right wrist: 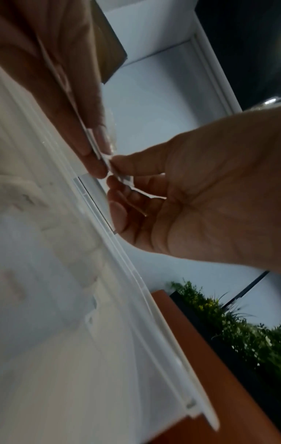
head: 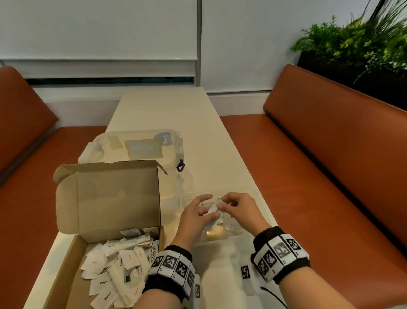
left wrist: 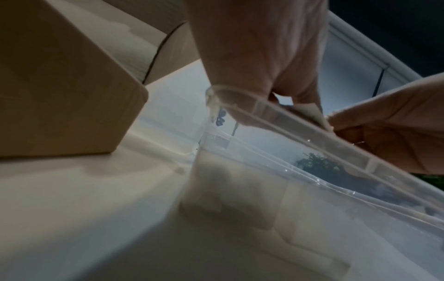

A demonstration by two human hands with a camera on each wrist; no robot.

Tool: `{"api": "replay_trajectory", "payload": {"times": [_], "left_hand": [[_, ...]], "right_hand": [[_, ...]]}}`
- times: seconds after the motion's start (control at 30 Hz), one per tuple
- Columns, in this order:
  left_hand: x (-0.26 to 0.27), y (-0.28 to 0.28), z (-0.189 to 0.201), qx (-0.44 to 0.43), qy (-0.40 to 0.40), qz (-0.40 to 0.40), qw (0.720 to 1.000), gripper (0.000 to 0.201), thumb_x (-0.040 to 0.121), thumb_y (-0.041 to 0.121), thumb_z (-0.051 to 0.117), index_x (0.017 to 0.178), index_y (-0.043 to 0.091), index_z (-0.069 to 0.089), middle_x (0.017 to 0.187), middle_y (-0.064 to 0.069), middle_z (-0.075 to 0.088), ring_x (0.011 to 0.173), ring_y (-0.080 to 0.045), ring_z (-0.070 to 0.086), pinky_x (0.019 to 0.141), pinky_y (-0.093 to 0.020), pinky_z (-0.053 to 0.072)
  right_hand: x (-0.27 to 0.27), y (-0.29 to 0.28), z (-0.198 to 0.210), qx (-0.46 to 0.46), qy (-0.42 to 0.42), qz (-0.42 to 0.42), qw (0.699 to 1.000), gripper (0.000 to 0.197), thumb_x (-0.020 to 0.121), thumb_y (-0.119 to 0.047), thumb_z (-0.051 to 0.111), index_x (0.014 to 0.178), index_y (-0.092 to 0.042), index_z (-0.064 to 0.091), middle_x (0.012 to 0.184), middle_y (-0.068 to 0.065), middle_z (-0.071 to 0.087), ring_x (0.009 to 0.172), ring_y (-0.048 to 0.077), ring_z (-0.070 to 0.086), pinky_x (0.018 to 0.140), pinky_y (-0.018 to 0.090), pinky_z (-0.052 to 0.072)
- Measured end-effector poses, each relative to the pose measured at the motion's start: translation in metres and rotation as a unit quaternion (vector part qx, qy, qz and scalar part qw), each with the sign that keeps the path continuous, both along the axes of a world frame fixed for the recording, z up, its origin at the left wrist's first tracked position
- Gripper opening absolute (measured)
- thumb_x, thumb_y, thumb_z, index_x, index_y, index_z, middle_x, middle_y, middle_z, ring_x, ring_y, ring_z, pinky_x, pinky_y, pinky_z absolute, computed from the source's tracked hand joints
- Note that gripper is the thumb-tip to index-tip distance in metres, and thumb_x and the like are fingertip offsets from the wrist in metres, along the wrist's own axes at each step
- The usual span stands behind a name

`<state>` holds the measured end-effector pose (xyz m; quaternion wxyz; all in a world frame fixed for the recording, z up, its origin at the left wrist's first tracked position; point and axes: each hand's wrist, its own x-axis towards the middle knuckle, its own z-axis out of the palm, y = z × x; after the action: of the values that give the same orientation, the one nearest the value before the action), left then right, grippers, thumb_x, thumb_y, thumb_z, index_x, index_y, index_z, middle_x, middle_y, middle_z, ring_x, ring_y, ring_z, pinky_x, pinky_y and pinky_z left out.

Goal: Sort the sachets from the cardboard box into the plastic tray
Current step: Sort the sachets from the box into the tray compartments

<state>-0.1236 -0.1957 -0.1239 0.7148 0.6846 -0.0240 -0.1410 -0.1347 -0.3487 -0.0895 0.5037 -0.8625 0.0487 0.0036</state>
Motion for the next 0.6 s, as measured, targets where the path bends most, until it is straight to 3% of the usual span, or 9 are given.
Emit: {"api": "replay_trajectory", "payload": {"times": [0.07,0.13,0.23,0.33,0.4,0.5,0.6], "left_hand": [[0.001,0.001,0.0,0.016,-0.01,0.027,0.999,0.039,0.08,0.01,0.073,0.112,0.028,0.06,0.092,-0.002,0.074,0.082,-0.01,0.07,0.066,-0.018,0.05],[0.001,0.002,0.0,0.034,-0.021,0.053,0.998,0.028,0.086,0.004,0.064,0.102,0.027,0.065,0.093,0.0,0.072,0.083,-0.012,0.067,0.071,-0.023,0.051],[0.002,0.003,0.001,0.075,-0.029,0.088,0.993,0.029,0.09,-0.001,0.054,0.083,0.021,0.072,0.092,0.006,0.07,0.077,-0.006,0.061,0.067,-0.02,0.046],[0.002,0.0,0.004,0.054,-0.015,0.076,0.996,0.017,0.091,0.011,0.059,0.094,0.014,0.075,0.095,0.003,0.072,0.089,-0.012,0.064,0.078,-0.026,0.05],[0.001,-0.001,0.005,0.053,-0.024,0.072,0.996,0.015,0.088,0.019,0.066,0.098,0.012,0.075,0.092,0.006,0.072,0.088,-0.01,0.065,0.081,-0.024,0.051],[0.003,0.0,0.005,0.088,-0.059,0.081,0.991,0.009,0.087,0.014,0.066,0.091,0.017,0.074,0.083,0.014,0.07,0.079,0.002,0.062,0.069,-0.008,0.046],[0.006,0.002,0.006,0.122,-0.074,0.072,0.987,0.011,0.088,0.013,0.065,0.091,0.019,0.074,0.082,0.018,0.068,0.079,0.006,0.06,0.067,-0.003,0.044]], "right_hand": [[0.001,0.0,-0.002,0.03,-0.016,-0.025,0.999,0.003,0.085,-0.016,0.067,0.082,-0.015,0.068,0.074,0.0,0.065,0.067,0.01,0.056,0.063,0.02,0.046],[0.001,0.0,-0.005,0.082,-0.029,-0.073,0.994,0.004,0.086,-0.013,0.067,0.082,-0.013,0.065,0.072,0.002,0.067,0.063,0.01,0.057,0.057,0.018,0.046],[0.001,0.0,-0.009,0.17,-0.018,-0.131,0.977,0.012,0.083,-0.01,0.068,0.078,-0.012,0.058,0.065,-0.002,0.067,0.06,0.011,0.059,0.054,0.019,0.045],[-0.001,0.003,-0.013,0.256,0.004,-0.14,0.956,0.016,0.083,-0.01,0.068,0.075,-0.013,0.055,0.069,-0.001,0.067,0.064,0.013,0.06,0.058,0.025,0.046],[-0.003,0.005,-0.016,0.283,0.013,-0.129,0.95,0.015,0.083,-0.01,0.069,0.074,-0.013,0.057,0.066,-0.004,0.063,0.066,0.013,0.058,0.061,0.026,0.046],[-0.004,0.008,-0.02,0.253,0.032,-0.103,0.961,0.011,0.082,-0.01,0.069,0.076,-0.01,0.061,0.071,0.001,0.062,0.069,0.014,0.057,0.062,0.025,0.046],[-0.001,0.007,-0.015,0.154,0.012,-0.081,0.985,0.005,0.083,-0.017,0.07,0.085,-0.014,0.067,0.082,-0.001,0.068,0.076,0.014,0.061,0.065,0.021,0.048]]}}
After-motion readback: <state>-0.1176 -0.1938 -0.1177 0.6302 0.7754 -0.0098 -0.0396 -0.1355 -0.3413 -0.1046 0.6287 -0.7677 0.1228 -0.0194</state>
